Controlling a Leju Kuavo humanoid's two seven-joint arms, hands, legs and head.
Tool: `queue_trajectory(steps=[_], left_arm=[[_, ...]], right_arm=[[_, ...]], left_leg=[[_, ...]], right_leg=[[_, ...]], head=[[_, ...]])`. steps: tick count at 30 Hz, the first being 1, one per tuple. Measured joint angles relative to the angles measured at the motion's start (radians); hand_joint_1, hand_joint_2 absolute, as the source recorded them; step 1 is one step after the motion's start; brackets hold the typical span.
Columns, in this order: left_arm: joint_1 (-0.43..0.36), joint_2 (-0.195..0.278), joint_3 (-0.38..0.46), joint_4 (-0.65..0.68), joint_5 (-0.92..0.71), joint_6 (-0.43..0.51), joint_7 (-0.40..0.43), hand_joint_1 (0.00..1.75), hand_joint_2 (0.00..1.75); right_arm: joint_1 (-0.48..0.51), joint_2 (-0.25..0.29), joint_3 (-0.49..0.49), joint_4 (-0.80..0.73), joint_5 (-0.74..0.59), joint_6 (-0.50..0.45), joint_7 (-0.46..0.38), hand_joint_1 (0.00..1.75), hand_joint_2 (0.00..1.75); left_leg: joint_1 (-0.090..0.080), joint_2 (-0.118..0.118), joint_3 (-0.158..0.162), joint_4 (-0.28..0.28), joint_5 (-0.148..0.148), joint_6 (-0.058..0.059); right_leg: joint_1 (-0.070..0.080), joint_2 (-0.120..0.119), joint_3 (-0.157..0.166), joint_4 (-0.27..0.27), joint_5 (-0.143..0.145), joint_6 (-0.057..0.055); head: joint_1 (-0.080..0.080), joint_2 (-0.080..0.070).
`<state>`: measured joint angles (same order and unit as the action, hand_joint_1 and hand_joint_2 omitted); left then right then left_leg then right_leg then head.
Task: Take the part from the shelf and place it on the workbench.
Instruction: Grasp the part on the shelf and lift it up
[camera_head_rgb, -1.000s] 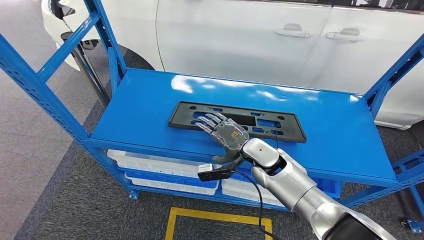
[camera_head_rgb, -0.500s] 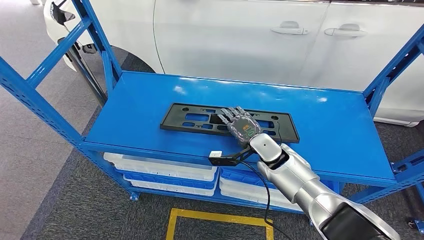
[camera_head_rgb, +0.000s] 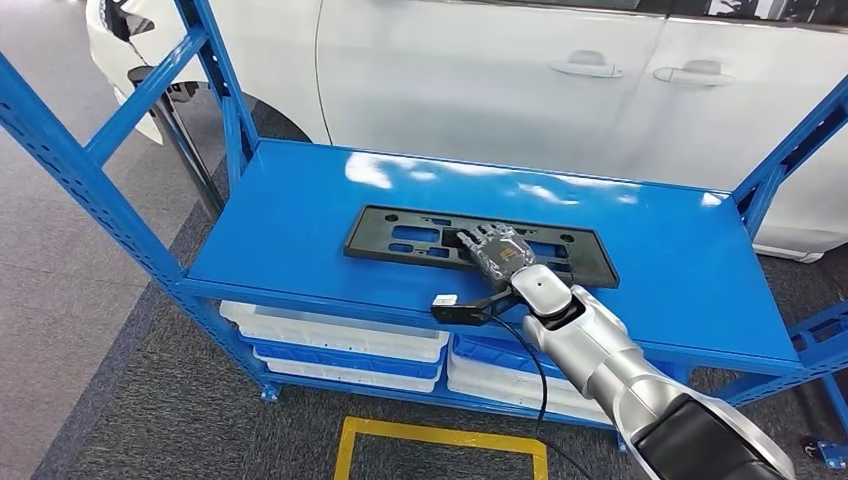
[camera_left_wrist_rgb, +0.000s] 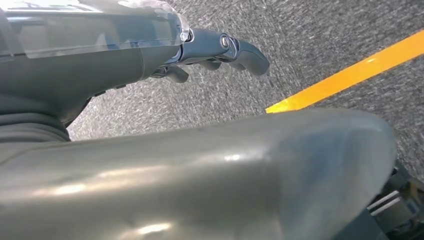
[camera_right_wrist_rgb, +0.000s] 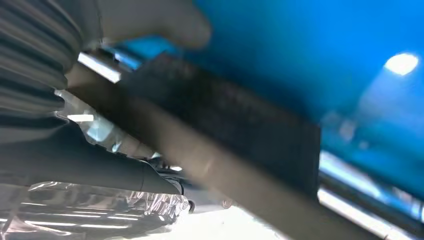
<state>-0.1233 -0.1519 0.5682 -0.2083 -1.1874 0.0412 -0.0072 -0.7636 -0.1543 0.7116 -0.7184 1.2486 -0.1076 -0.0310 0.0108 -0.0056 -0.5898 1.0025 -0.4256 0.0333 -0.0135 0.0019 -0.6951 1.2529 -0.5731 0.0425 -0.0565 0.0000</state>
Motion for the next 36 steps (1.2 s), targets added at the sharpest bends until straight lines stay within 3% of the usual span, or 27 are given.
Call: queue_trajectory(steps=[1,2,4,6,7,11,13,15,16,17,18,20,22,26,27,28,30,32,33,34,36], left_arm=[[0.001,0.000,0.000,0.000,0.000,0.000,0.000,0.00,0.00],[0.001,0.000,0.000,0.000,0.000,0.000,0.000,0.00,0.00],[0.000,0.000,-0.002,0.000,0.000,0.000,0.000,0.00,0.00],[-0.002,-0.002,-0.006,0.000,0.000,0.000,0.000,0.00,0.00],[-0.003,-0.002,-0.008,0.000,0.000,0.000,0.000,0.00,0.00],[-0.004,-0.002,-0.012,0.000,0.000,-0.001,0.000,0.00,0.00],[-0.005,-0.002,-0.014,0.000,0.000,-0.001,0.000,0.00,0.00],[-0.004,-0.002,-0.015,0.000,0.000,-0.001,0.000,0.00,0.00],[-0.003,-0.001,-0.015,0.000,0.000,-0.001,0.000,0.00,0.00],[-0.002,-0.001,-0.015,0.000,0.000,-0.001,0.000,0.00,0.00],[-0.001,-0.001,-0.015,0.000,0.000,-0.001,0.000,0.00,0.00],[-0.002,-0.001,-0.016,0.000,0.000,-0.001,0.000,0.00,0.00],[-0.003,-0.001,-0.017,0.000,0.000,-0.002,0.000,0.00,0.00],[-0.003,-0.001,-0.022,0.000,0.000,-0.001,0.000,0.00,0.00],[-0.004,-0.001,-0.023,0.000,0.000,0.001,-0.001,0.00,0.00],[-0.005,-0.001,-0.023,0.000,0.000,0.004,-0.001,0.00,0.00],[-0.007,-0.002,-0.023,0.000,0.005,0.011,0.000,0.00,0.00],[-0.008,-0.003,-0.022,0.000,0.022,0.018,0.008,0.00,0.00],[-0.008,-0.003,-0.020,0.000,0.033,0.020,0.013,0.00,0.00],[-0.008,-0.003,-0.018,0.000,0.042,0.022,0.016,0.00,0.00],[-0.009,-0.004,-0.015,0.000,0.051,0.025,0.018,0.00,0.00]], right_arm=[[0.002,0.000,-0.002,0.005,0.000,-0.001,-0.002,1.71,1.75],[0.003,0.000,-0.004,0.009,-0.001,-0.002,-0.004,1.71,1.75],[0.003,0.000,-0.008,0.014,-0.001,-0.007,-0.007,1.71,1.75],[0.000,0.000,-0.013,0.015,-0.001,-0.013,-0.010,1.71,1.75],[-0.001,0.000,-0.015,0.015,-0.001,-0.016,-0.012,1.71,1.75],[-0.004,0.000,-0.019,0.015,0.001,-0.018,-0.015,1.73,1.75],[-0.005,0.001,-0.019,0.015,0.003,-0.018,-0.015,1.71,1.75],[-0.005,0.001,-0.019,0.015,0.003,-0.017,-0.016,1.70,1.75],[-0.004,0.001,-0.019,0.016,0.004,-0.017,-0.016,1.71,1.75],[-0.004,0.001,-0.019,0.016,0.006,-0.017,-0.016,1.71,1.75],[-0.004,0.001,-0.019,0.016,0.007,-0.017,-0.016,1.72,1.75],[-0.006,0.001,-0.022,0.015,0.006,-0.018,-0.019,1.74,1.75],[-0.011,0.002,-0.031,0.009,-0.009,-0.018,-0.033,1.75,1.75],[-0.027,0.003,-0.060,-0.037,-0.059,-0.008,-0.085,1.75,1.75],[-0.043,0.004,-0.067,-0.055,-0.069,-0.002,-0.097,1.75,1.75],[-0.064,0.004,-0.072,-0.072,-0.076,0.005,-0.105,1.75,1.75],[-0.120,0.008,-0.078,-0.103,-0.085,0.025,-0.119,1.75,1.75],[-0.185,0.016,-0.078,-0.130,-0.107,0.057,-0.136,1.75,1.75],[-0.221,0.022,-0.080,-0.145,-0.137,0.087,-0.148,1.75,1.75],[-0.258,0.028,-0.084,-0.164,-0.182,0.123,-0.161,1.74,1.75],[-0.326,0.038,-0.098,-0.208,-0.294,0.202,-0.188,1.73,1.75]], left_leg=[[-0.001,0.000,-0.001,0.000,0.000,0.001],[-0.003,0.000,-0.001,0.001,0.000,0.001],[-0.005,-0.001,0.001,0.002,-0.001,0.000],[-0.010,-0.002,0.001,0.004,-0.003,-0.006],[-0.011,-0.002,0.001,0.005,-0.003,-0.009],[-0.011,-0.001,-0.001,0.016,-0.016,-0.029],[-0.008,-0.001,-0.034,0.092,-0.063,-0.037],[-0.004,0.000,-0.097,0.227,-0.127,-0.046],[-0.002,0.000,-0.123,0.282,-0.146,-0.050],[0.001,0.000,-0.134,0.305,-0.146,-0.053],[0.003,0.000,-0.127,0.288,-0.126,-0.055],[0.010,0.001,-0.064,0.158,-0.056,-0.058],[0.011,0.001,-0.009,0.046,-0.020,-0.053],[0.003,-0.002,-0.008,0.024,-0.016,-0.024],[0.003,-0.001,-0.010,0.022,-0.013,-0.017],[0.004,0.000,-0.012,0.020,-0.010,-0.012],[0.003,0.000,-0.016,0.019,-0.007,-0.005],[0.000,0.000,-0.017,0.019,-0.006,-0.003],[0.000,-0.002,-0.016,0.019,-0.007,-0.003],[-0.001,-0.003,-0.015,0.020,-0.007,-0.003],[-0.004,-0.004,-0.013,0.020,-0.010,-0.006]], right_leg=[[0.000,0.000,-0.020,0.038,-0.006,0.000],[0.000,0.000,-0.020,0.037,0.007,-0.002],[0.002,0.000,0.034,-0.079,0.078,-0.011],[0.006,-0.001,0.095,-0.209,0.127,-0.021],[0.009,-0.002,0.109,-0.241,0.134,-0.025],[0.006,-0.004,0.118,-0.260,0.138,-0.041],[0.001,-0.008,0.124,-0.268,0.142,-0.050],[0.002,-0.010,0.123,-0.269,0.142,-0.053],[0.002,-0.011,0.123,-0.268,0.141,-0.053],[0.001,-0.011,0.122,-0.267,0.141,-0.053],[0.001,-0.010,0.122,-0.265,0.140,-0.052],[-0.002,-0.008,0.122,-0.257,0.134,-0.044],[0.000,-0.004,0.117,-0.245,0.129,-0.033],[-0.002,0.000,0.102,-0.239,0.130,-0.011],[-0.005,-0.001,0.093,-0.224,0.119,-0.006],[-0.007,-0.001,0.075,-0.190,0.097,-0.003],[-0.008,-0.002,0.014,-0.063,0.031,0.001],[-0.008,-0.002,-0.038,0.047,0.000,0.001],[-0.008,-0.002,-0.042,0.051,0.013,-0.001],[-0.007,-0.001,-0.027,0.015,0.045,-0.005],[-0.002,-0.001,0.032,-0.119,0.119,-0.017]], head=[[0.000,0.000],[0.000,0.000],[0.000,0.000],[0.000,0.000],[0.000,0.000],[0.000,0.000],[0.000,0.000],[0.000,0.000],[0.000,0.000],[0.000,0.000],[0.000,0.000],[0.000,0.000],[0.000,0.000],[0.000,0.000],[0.000,0.000],[0.000,0.000],[0.000,0.000],[0.000,0.000],[0.000,0.000],[0.000,0.000],[0.000,0.000]])
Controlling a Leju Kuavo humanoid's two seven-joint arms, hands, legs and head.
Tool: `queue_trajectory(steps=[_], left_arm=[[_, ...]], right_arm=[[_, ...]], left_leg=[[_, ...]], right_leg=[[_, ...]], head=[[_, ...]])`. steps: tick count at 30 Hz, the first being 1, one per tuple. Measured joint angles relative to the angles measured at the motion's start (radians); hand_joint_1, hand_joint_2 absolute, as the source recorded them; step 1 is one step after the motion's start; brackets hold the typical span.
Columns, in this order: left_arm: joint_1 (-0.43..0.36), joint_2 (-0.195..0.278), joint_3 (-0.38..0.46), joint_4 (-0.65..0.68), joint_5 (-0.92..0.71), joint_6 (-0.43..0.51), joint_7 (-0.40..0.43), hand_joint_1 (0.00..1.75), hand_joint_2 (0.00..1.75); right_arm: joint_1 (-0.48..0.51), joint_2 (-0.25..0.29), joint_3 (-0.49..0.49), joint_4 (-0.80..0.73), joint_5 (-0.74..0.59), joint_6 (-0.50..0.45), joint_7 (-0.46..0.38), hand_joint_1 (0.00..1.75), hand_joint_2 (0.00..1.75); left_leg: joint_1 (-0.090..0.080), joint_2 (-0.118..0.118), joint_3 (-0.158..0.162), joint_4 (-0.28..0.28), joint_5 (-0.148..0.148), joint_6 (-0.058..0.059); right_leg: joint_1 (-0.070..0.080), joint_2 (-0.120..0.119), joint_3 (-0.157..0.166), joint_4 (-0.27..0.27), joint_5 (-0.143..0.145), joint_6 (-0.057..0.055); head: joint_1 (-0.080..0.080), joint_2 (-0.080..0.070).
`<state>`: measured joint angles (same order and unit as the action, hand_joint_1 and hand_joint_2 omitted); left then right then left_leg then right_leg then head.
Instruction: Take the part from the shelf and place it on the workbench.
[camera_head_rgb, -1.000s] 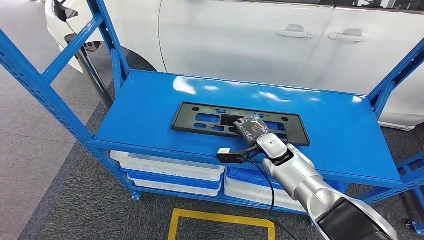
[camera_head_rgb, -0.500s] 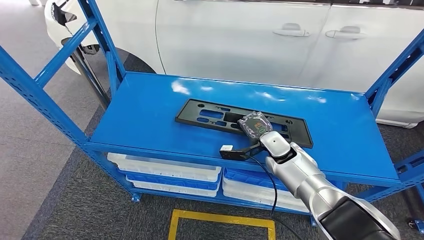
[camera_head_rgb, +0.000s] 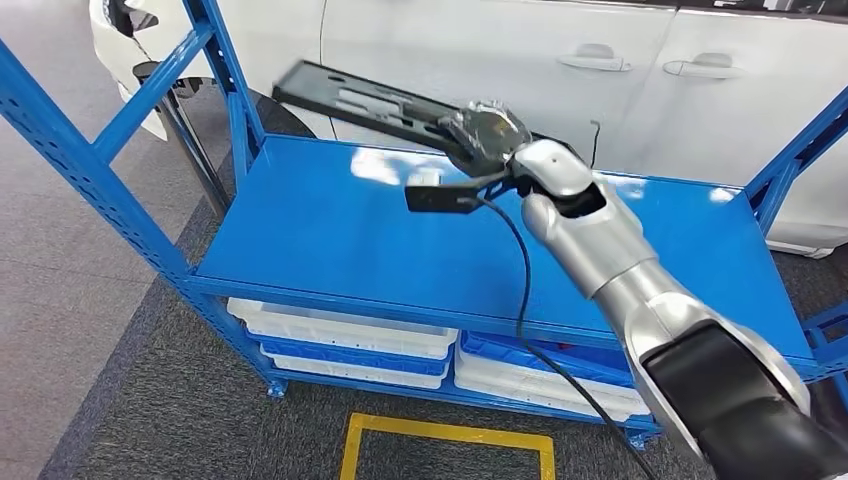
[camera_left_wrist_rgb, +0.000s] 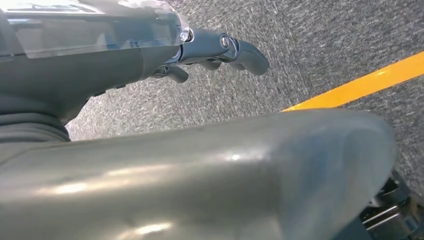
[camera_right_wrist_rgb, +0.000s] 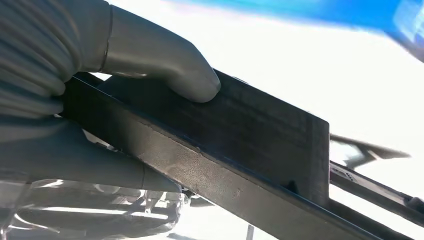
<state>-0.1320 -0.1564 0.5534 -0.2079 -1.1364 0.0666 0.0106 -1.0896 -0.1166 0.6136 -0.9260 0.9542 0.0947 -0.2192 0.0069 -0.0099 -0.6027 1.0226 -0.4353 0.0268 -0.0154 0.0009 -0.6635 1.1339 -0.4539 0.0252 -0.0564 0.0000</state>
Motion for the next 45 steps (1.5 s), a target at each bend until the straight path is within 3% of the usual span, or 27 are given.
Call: queue_trajectory(steps=[2,4,6,8,10,12,13,15,17,20,22,25,26,27,28,30,32,34,37,39,41,42,43,45], left_arm=[[-0.001,-0.004,0.001,0.000,0.002,0.006,-0.002,0.00,0.00],[-0.002,-0.006,0.002,0.000,0.002,0.011,-0.006,0.00,0.00],[0.001,-0.007,0.002,0.000,0.001,0.015,-0.012,0.00,0.00],[0.003,-0.008,0.002,0.000,0.002,0.018,-0.015,0.00,0.00],[0.006,-0.007,0.002,0.000,0.004,0.023,-0.017,0.00,0.87],[0.007,-0.007,0.003,0.000,0.005,0.026,-0.019,0.00,1.75],[0.007,-0.007,0.003,0.000,0.005,0.027,-0.020,0.00,1.75],[0.007,-0.006,0.003,0.000,0.005,0.033,-0.027,0.00,1.75],[0.005,-0.006,0.003,0.000,0.007,0.040,-0.038,0.00,1.75],[0.004,-0.005,0.004,0.000,0.018,0.046,-0.056,0.00,1.75],[0.006,-0.004,0.010,0.000,0.031,0.054,-0.066,0.00,1.75],[0.012,-0.004,0.022,0.000,0.049,0.072,-0.079,0.00,1.75],[0.015,-0.004,0.025,0.000,0.053,0.077,-0.082,0.00,1.75],[0.019,-0.004,0.028,0.000,0.056,0.081,-0.085,0.00,1.75],[0.022,-0.004,0.030,0.000,0.058,0.084,-0.086,0.00,1.75],[0.027,-0.005,0.035,0.000,0.060,0.086,-0.088,0.00,1.75],[0.028,-0.006,0.038,0.000,0.060,0.086,-0.089,0.00,1.75],[0.028,-0.006,0.042,0.000,0.061,0.086,-0.089,0.00,1.75],[0.029,-0.006,0.046,0.000,0.066,0.083,-0.088,0.00,1.75],[0.031,-0.005,0.049,0.000,0.070,0.081,-0.090,0.00,1.75],[0.031,-0.005,0.052,0.000,0.075,0.080,-0.094,0.00,1.75],[0.030,-0.004,0.053,0.000,0.076,0.080,-0.095,0.00,1.75],[0.029,-0.004,0.054,0.000,0.077,0.080,-0.095,0.00,1.75],[0.029,-0.004,0.057,0.000,0.078,0.080,-0.095,0.00,1.75]], right_arm=[[-0.039,0.007,-0.016,-0.048,-0.112,0.062,-0.030,1.74,1.75],[-0.035,0.004,-0.034,-0.104,-0.245,0.120,-0.079,1.75,1.75],[-0.005,-0.011,-0.056,-0.169,-0.395,0.174,-0.135,1.75,1.75],[0.021,-0.027,-0.077,-0.221,-0.533,0.225,-0.173,1.75,1.75],[0.043,-0.039,-0.095,-0.252,-0.641,0.271,-0.192,1.75,1.75],[0.065,-0.045,-0.107,-0.277,-0.705,0.302,-0.198,1.75,1.75],[0.072,-0.048,-0.111,-0.286,-0.741,0.321,-0.195,1.75,1.75],[0.077,-0.052,-0.120,-0.300,-0.865,0.375,-0.170,1.73,1.75],[0.076,-0.052,-0.128,-0.316,-1.050,0.433,-0.122,1.71,1.75],[0.079,-0.051,-0.133,-0.354,-1.290,0.478,-0.035,1.73,1.75],[0.082,-0.053,-0.134,-0.391,-1.429,0.485,0.025,1.72,1.75],[0.114,-0.062,-0.135,-0.455,-1.534,0.487,0.070,1.71,1.75],[0.139,-0.068,-0.134,-0.478,-1.545,0.489,0.075,1.71,1.75],[0.165,-0.075,-0.134,-0.500,-1.549,0.492,0.077,1.71,1.75],[0.190,-0.081,-0.133,-0.522,-1.551,0.495,0.079,1.71,1.75],[0.221,-0.091,-0.133,-0.557,-1.552,0.497,0.080,1.71,1.75],[0.232,-0.097,-0.133,-0.582,-1.553,0.497,0.079,1.71,1.75],[0.240,-0.102,-0.133,-0.598,-1.555,0.497,0.079,1.72,1.75],[0.271,-0.107,-0.134,-0.625,-1.564,0.498,0.069,1.74,1.75],[0.318,-0.110,-0.135,-0.661,-1.571,0.498,0.048,1.75,1.75],[0.379,-0.113,-0.136,-0.705,-1.573,0.493,0.030,1.75,1.75],[0.408,-0.114,-0.136,-0.724,-1.574,0.486,0.026,1.75,1.75],[0.432,-0.115,-0.136,-0.743,-1.575,0.477,0.025,1.75,1.75],[0.463,-0.115,-0.139,-0.776,-1.582,0.458,0.027,1.75,1.75]], left_leg=[[-0.001,-0.001,-0.001,0.001,-0.001,-0.007],[0.001,-0.001,-0.002,-0.001,-0.001,-0.017],[0.004,-0.001,-0.006,0.008,-0.012,-0.028],[0.005,0.001,-0.038,0.081,-0.055,-0.035],[0.006,0.003,-0.099,0.213,-0.110,-0.042],[0.007,0.004,-0.138,0.283,-0.117,-0.046],[0.008,0.004,-0.130,0.257,-0.090,-0.046],[0.008,0.005,-0.072,0.127,-0.020,-0.042],[0.005,0.004,-0.026,0.025,0.011,-0.033],[0.003,0.001,-0.018,0.004,0.010,-0.018],[0.006,0.001,-0.014,-0.004,0.014,-0.007],[0.008,0.003,-0.011,-0.009,0.015,0.002],[0.008,0.003,-0.010,-0.009,0.015,0.003],[0.008,0.002,-0.009,-0.008,0.014,0.004],[0.008,0.000,-0.009,-0.007,0.013,0.004],[0.007,-0.002,-0.008,-0.003,0.009,0.001],[0.004,-0.002,-0.009,0.000,0.006,-0.007],[0.001,-0.001,-0.009,-0.001,0.005,-0.017],[0.002,0.000,-0.010,0.012,-0.010,-0.032],[0.004,0.002,-0.048,0.104,-0.067,-0.038],[0.004,0.004,-0.104,0.237,-0.128,-0.042],[0.004,0.004,-0.118,0.271,-0.135,-0.043],[0.004,0.004,-0.114,0.268,-0.124,-0.043],[0.004,0.004,-0.056,0.157,-0.060,-0.037]], right_leg=[[0.008,0.000,0.040,-0.094,0.027,-0.009],[0.014,-0.001,0.049,-0.116,0.020,-0.015],[0.011,-0.004,0.056,-0.126,0.023,-0.024],[0.005,-0.008,0.063,-0.134,0.025,-0.033],[0.006,-0.007,0.065,-0.135,0.024,-0.038],[0.006,-0.004,0.067,-0.133,0.022,-0.038],[0.006,-0.002,0.069,-0.132,0.020,-0.037],[0.007,0.001,0.072,-0.127,0.014,-0.032],[0.010,0.003,0.069,-0.119,0.009,-0.024],[0.012,0.003,0.065,-0.118,0.008,-0.008],[0.009,0.002,0.054,-0.091,-0.014,0.002],[0.006,0.002,-0.026,0.080,-0.099,0.014],[0.005,0.002,-0.056,0.137,-0.116,0.017],[0.003,0.002,-0.071,0.163,-0.115,0.018],[0.002,0.001,-0.067,0.148,-0.095,0.018],[0.000,0.001,-0.010,0.019,-0.025,0.013],[0.005,0.001,0.041,-0.093,0.017,0.004],[0.011,0.002,0.049,-0.115,0.020,-0.006],[0.006,0.001,0.056,-0.125,0.024,-0.023],[0.004,-0.003,0.061,-0.131,0.026,-0.033],[0.006,-0.006,0.062,-0.131,0.024,-0.037],[0.006,-0.007,0.062,-0.130,0.024,-0.038],[0.007,-0.006,0.063,-0.130,0.023,-0.038],[0.007,-0.003,0.065,-0.127,0.021,-0.036]], head=[[0.000,0.000],[0.000,0.000],[0.000,0.000],[0.000,0.000],[0.000,0.000],[0.000,0.000],[0.000,0.000],[0.000,0.000],[0.000,0.000],[0.000,0.000],[0.000,0.000],[0.000,0.000],[0.000,0.000],[0.000,0.000],[0.000,0.000],[0.000,0.000],[0.000,0.000],[0.000,0.000],[0.000,0.000],[0.000,0.000],[0.000,0.000],[0.000,0.000],[0.000,0.000],[0.000,0.000]])
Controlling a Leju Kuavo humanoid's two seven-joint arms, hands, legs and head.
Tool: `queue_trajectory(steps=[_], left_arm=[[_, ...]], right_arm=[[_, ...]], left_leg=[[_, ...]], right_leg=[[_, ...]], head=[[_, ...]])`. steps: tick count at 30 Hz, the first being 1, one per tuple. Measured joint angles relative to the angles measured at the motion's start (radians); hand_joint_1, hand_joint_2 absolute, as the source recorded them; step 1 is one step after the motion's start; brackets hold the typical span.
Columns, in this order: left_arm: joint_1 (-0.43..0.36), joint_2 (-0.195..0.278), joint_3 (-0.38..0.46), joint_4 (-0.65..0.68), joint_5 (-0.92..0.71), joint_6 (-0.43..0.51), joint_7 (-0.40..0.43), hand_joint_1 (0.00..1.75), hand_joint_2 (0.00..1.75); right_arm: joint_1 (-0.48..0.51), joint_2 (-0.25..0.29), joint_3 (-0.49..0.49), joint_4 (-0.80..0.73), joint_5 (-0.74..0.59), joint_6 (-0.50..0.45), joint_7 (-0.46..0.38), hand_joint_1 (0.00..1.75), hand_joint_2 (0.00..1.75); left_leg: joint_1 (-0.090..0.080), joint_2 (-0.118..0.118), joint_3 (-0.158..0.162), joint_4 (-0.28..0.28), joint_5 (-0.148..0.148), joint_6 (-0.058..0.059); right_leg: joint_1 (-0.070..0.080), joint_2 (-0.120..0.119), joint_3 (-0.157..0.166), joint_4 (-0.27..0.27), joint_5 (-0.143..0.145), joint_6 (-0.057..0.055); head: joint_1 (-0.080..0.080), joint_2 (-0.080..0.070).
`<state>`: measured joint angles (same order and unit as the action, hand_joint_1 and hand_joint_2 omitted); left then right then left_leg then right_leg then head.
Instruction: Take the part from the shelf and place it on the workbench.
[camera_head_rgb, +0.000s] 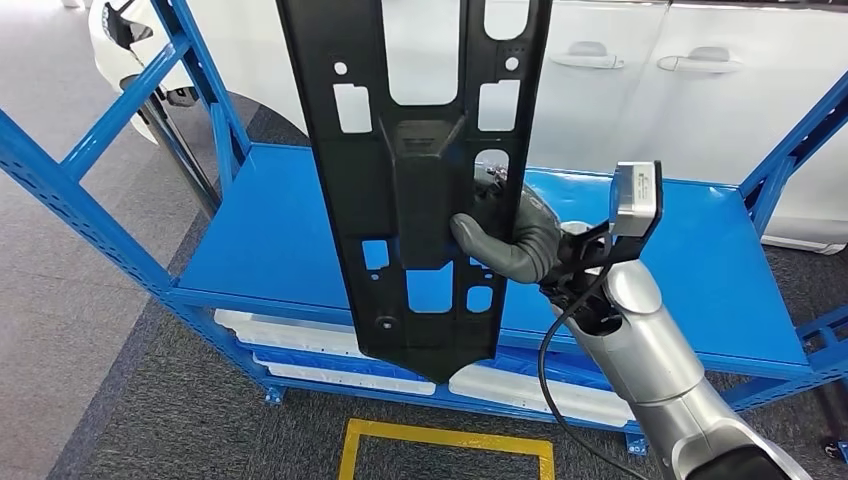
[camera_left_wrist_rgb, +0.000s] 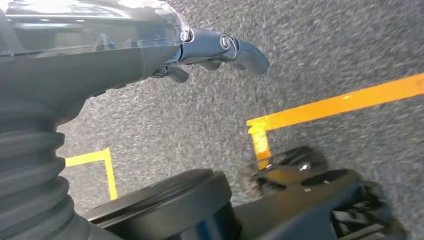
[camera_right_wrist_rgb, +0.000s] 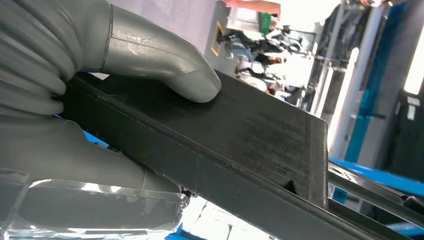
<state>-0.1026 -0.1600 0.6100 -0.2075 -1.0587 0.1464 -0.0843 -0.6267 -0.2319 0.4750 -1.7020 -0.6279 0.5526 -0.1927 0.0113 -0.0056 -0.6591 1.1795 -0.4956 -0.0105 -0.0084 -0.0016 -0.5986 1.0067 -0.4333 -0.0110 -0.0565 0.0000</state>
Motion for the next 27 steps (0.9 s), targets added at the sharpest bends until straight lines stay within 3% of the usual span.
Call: queue_trajectory(steps=[2,3,7,9,11,12,13,14,16,18,21,23,27], left_arm=[[0.002,0.001,0.004,0.000,0.000,0.000,0.001,0.00,1.75],[0.004,0.001,0.005,0.000,0.001,0.000,0.000,0.00,1.75],[0.004,0.001,0.009,0.000,0.001,0.000,-0.007,0.00,1.75],[0.004,0.001,0.010,0.000,0.000,0.000,-0.008,0.00,1.75],[0.004,0.001,0.011,0.000,0.000,0.000,-0.008,0.00,1.75],[0.004,0.001,0.011,0.000,-0.001,0.001,-0.008,0.00,1.75],[0.005,0.001,0.011,0.000,-0.004,0.003,-0.008,0.00,1.75],[0.005,0.001,0.011,0.000,-0.007,0.008,-0.008,0.00,1.75],[0.004,0.000,0.010,0.000,-0.016,0.021,-0.010,0.00,1.75],[0.004,0.000,0.010,0.000,-0.021,0.032,-0.012,0.00,1.75],[0.004,0.000,0.010,0.000,-0.020,0.030,-0.013,0.00,1.75],[0.003,0.001,0.010,0.000,-0.018,0.028,-0.009,0.00,1.75],[-0.003,0.001,0.010,0.000,-0.020,0.036,0.004,0.00,1.75]], right_arm=[[0.010,0.000,-0.005,-0.023,-0.012,-0.011,0.004,1.75,1.75],[0.011,0.000,-0.009,-0.032,-0.018,-0.014,0.006,1.75,1.75],[0.013,0.000,-0.023,-0.057,-0.034,-0.019,0.022,1.75,1.75],[0.013,0.000,-0.026,-0.067,-0.037,-0.022,0.027,1.75,1.75],[0.017,0.000,-0.027,-0.072,-0.038,-0.024,0.031,1.75,1.75],[0.020,0.000,-0.028,-0.072,-0.038,-0.026,0.033,1.75,1.75],[0.023,0.000,-0.028,-0.072,-0.038,-0.028,0.035,1.75,1.75],[0.024,0.000,-0.028,-0.073,-0.038,-0.031,0.036,1.75,1.75],[0.025,0.000,-0.028,-0.075,-0.037,-0.035,0.038,1.75,1.75],[0.026,0.000,-0.029,-0.079,-0.036,-0.036,0.039,1.75,1.75],[0.030,-0.003,-0.029,-0.081,-0.036,-0.038,0.036,1.75,1.75],[0.032,-0.005,-0.030,-0.085,-0.036,-0.044,0.032,1.75,1.75],[0.042,-0.007,-0.030,-0.091,-0.035,-0.056,0.025,1.75,1.75]], left_leg=[[-0.003,-0.001,0.060,-0.121,0.040,0.009],[-0.004,-0.001,0.072,-0.149,0.045,0.013],[-0.003,-0.004,0.076,-0.167,0.049,0.032],[0.000,-0.002,0.079,-0.175,0.054,0.040],[0.000,0.000,0.078,-0.175,0.054,0.042],[-0.001,0.000,0.078,-0.174,0.054,0.042],[-0.001,-0.001,0.078,-0.173,0.054,0.042],[0.000,-0.001,0.079,-0.173,0.054,0.042],[-0.001,-0.003,0.081,-0.170,0.051,0.038],[-0.005,-0.003,0.080,-0.167,0.048,0.030],[-0.006,-0.003,0.079,-0.167,0.046,0.014],[-0.005,-0.002,0.066,-0.134,0.020,0.005],[-0.002,0.000,-0.027,0.081,-0.088,-0.004]], right_leg=[[0.004,0.005,-0.002,0.005,-0.003,0.007],[0.005,0.007,-0.004,0.007,-0.003,0.012],[0.003,0.007,-0.013,0.021,-0.012,0.034],[0.000,0.006,-0.048,0.099,-0.061,0.045],[-0.003,0.006,-0.111,0.234,-0.121,0.053],[-0.004,0.006,-0.132,0.280,-0.133,0.055],[-0.006,0.006,-0.138,0.292,-0.127,0.057],[-0.007,0.006,-0.121,0.259,-0.101,0.056],[-0.008,0.005,-0.052,0.123,-0.037,0.051],[-0.003,0.005,-0.006,0.026,-0.008,0.040],[0.000,0.006,0.000,0.006,-0.006,0.022],[-0.004,0.004,0.003,0.000,-0.003,0.009],[-0.003,0.000,0.005,-0.003,-0.003,-0.001]], head=[[0.000,0.000],[0.000,0.000],[0.000,0.000],[0.000,0.000],[0.000,0.000],[0.000,0.000],[0.000,0.000],[0.000,0.000],[0.000,0.000],[0.000,0.000],[0.000,0.000],[0.000,0.000],[0.000,0.000]])
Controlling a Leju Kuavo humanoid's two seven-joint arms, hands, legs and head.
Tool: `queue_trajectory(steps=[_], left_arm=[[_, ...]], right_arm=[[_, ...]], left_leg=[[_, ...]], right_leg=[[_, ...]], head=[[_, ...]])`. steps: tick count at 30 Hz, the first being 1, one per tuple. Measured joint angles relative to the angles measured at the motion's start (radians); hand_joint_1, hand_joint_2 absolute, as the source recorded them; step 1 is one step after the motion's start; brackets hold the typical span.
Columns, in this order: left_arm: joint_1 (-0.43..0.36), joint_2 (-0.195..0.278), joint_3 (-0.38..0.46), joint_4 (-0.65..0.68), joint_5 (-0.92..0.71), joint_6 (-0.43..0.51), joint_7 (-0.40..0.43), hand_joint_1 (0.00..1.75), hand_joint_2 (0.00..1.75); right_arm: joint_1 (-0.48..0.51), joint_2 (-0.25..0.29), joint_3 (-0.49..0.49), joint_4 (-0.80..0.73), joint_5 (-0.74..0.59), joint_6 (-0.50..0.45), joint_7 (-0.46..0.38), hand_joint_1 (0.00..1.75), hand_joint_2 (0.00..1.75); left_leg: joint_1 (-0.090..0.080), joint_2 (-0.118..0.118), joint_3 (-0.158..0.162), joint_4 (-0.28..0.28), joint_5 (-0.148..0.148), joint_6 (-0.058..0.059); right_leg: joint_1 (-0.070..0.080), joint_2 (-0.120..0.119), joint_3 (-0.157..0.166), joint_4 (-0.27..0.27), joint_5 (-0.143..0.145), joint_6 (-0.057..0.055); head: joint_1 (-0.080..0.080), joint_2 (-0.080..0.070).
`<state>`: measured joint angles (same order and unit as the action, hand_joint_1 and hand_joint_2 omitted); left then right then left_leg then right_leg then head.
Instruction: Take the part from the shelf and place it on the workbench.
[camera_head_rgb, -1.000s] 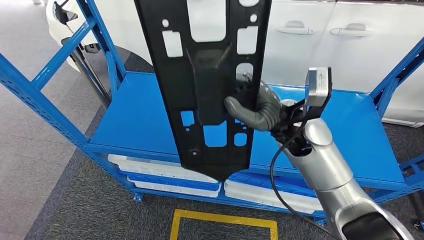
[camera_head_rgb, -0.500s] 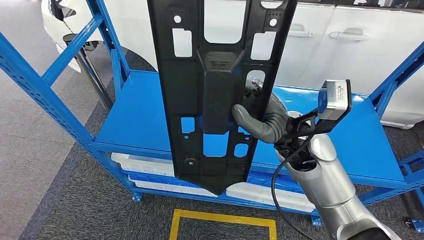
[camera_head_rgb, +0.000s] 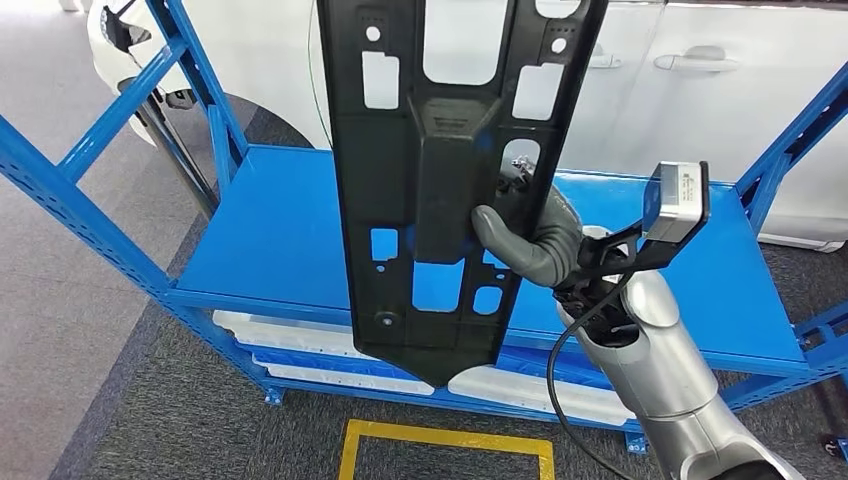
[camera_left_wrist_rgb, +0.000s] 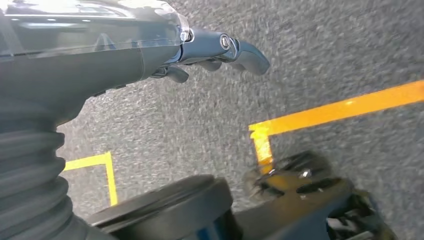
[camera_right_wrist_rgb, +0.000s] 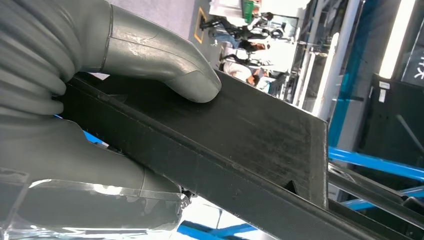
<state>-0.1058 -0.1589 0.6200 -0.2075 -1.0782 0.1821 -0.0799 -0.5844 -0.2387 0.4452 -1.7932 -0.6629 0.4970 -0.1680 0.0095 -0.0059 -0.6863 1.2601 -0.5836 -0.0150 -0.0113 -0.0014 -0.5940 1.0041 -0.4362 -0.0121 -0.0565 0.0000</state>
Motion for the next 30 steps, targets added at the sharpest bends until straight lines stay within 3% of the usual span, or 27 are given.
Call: queue_trajectory(steps=[2,3,5,7,11,13,15,17,18,20,22,26,28,30], left_arm=[[-0.004,0.000,0.000,0.000,0.000,0.004,0.008,0.00,1.75],[-0.006,0.000,0.000,0.000,0.000,0.005,0.012,0.00,1.75],[-0.005,0.001,0.000,0.000,0.001,0.006,0.017,0.00,1.75],[-0.002,0.002,0.000,0.000,0.002,0.006,0.019,0.00,1.75],[0.000,0.002,0.000,0.000,0.006,0.006,0.021,0.00,1.75],[-0.001,0.001,0.000,0.000,0.010,0.006,0.022,0.00,1.75],[0.000,0.001,0.002,0.000,0.019,0.006,0.023,0.00,1.75],[0.001,0.001,0.005,0.000,0.028,0.006,0.024,0.00,1.75],[0.001,0.001,0.006,0.000,0.031,0.006,0.024,0.00,1.75],[0.000,0.001,0.008,0.000,0.034,0.006,0.025,0.00,1.75],[0.000,0.001,0.009,0.000,0.036,0.006,0.026,0.00,1.75],[-0.001,0.002,0.010,0.000,0.037,0.006,0.029,0.00,1.75],[-0.001,0.002,0.011,0.000,0.037,0.005,0.030,0.00,1.75],[-0.003,0.002,0.013,0.000,0.038,0.005,0.030,0.00,1.75]], right_arm=[[0.010,0.000,0.000,-0.001,0.002,-0.004,-0.001,1.75,1.75],[0.014,-0.001,0.000,-0.002,0.003,-0.006,-0.001,1.75,1.75],[0.019,-0.001,0.000,-0.007,0.003,-0.011,-0.002,1.75,1.75],[0.020,-0.002,0.000,-0.012,0.004,-0.013,-0.003,1.75,1.75],[0.037,-0.002,0.000,-0.025,0.014,-0.018,-0.004,1.75,1.75],[0.044,-0.004,0.000,-0.034,0.019,-0.021,-0.006,1.75,1.75],[0.053,-0.006,0.000,-0.038,0.020,-0.026,-0.010,1.75,1.75],[0.066,-0.007,0.000,-0.039,0.020,-0.031,-0.013,1.75,1.75],[0.071,-0.008,0.000,-0.039,0.020,-0.033,-0.014,1.75,1.75],[0.074,-0.010,0.000,-0.039,0.024,-0.037,-0.018,1.75,1.75],[0.077,-0.011,0.000,-0.042,0.031,-0.043,-0.023,1.75,1.75],[0.084,-0.011,0.000,-0.046,0.039,-0.049,-0.028,1.75,1.75],[0.084,-0.012,0.000,-0.049,0.041,-0.049,-0.029,1.75,1.75],[0.085,-0.011,0.000,-0.051,0.044,-0.049,-0.029,1.75,1.75]], left_leg=[[0.000,0.000,-0.019,0.042,0.000,-0.001],[0.000,0.000,-0.007,0.020,0.022,0.001],[0.000,0.001,0.054,-0.110,0.091,0.008],[-0.003,0.000,0.103,-0.219,0.127,0.017],[-0.004,-0.004,0.109,-0.246,0.131,0.034],[0.000,-0.003,0.112,-0.254,0.136,0.043],[0.001,-0.001,0.112,-0.255,0.137,0.047],[0.000,0.000,0.112,-0.253,0.137,0.047],[0.000,-0.001,0.112,-0.252,0.137,0.047],[0.000,-0.002,0.113,-0.247,0.136,0.045],[-0.003,-0.003,0.109,-0.242,0.133,0.038],[-0.006,-0.003,0.103,-0.240,0.132,0.020],[-0.005,-0.001,0.084,-0.194,0.091,0.011],[-0.004,0.000,0.039,-0.071,0.014,0.005]], right_leg=[[0.001,-0.001,0.001,0.001,-0.001,0.000],[0.002,0.000,0.002,0.001,-0.001,0.000],[0.002,0.003,0.005,0.003,-0.004,0.003],[0.005,0.005,0.002,0.008,-0.005,0.010],[0.007,0.005,-0.007,0.013,-0.007,0.031],[0.005,0.004,-0.030,0.066,-0.043,0.042],[0.001,0.004,-0.093,0.200,-0.108,0.051],[-0.002,0.004,-0.141,0.298,-0.133,0.057],[-0.003,0.004,-0.136,0.288,-0.116,0.057],[-0.004,0.004,-0.074,0.160,-0.048,0.053],[0.000,0.004,-0.019,0.044,-0.005,0.043],[0.002,0.004,-0.013,0.013,0.005,0.020],[-0.003,0.001,-0.015,0.005,0.014,0.006],[-0.002,-0.003,-0.022,0.003,0.020,-0.002]], head=[[0.000,0.000],[0.000,0.000],[0.000,0.000],[0.000,0.000],[0.000,0.000],[0.000,0.000],[0.000,0.000],[0.000,0.000],[0.000,0.000],[0.000,0.000],[0.000,0.000],[0.000,0.000],[0.000,0.000],[0.000,0.000]])
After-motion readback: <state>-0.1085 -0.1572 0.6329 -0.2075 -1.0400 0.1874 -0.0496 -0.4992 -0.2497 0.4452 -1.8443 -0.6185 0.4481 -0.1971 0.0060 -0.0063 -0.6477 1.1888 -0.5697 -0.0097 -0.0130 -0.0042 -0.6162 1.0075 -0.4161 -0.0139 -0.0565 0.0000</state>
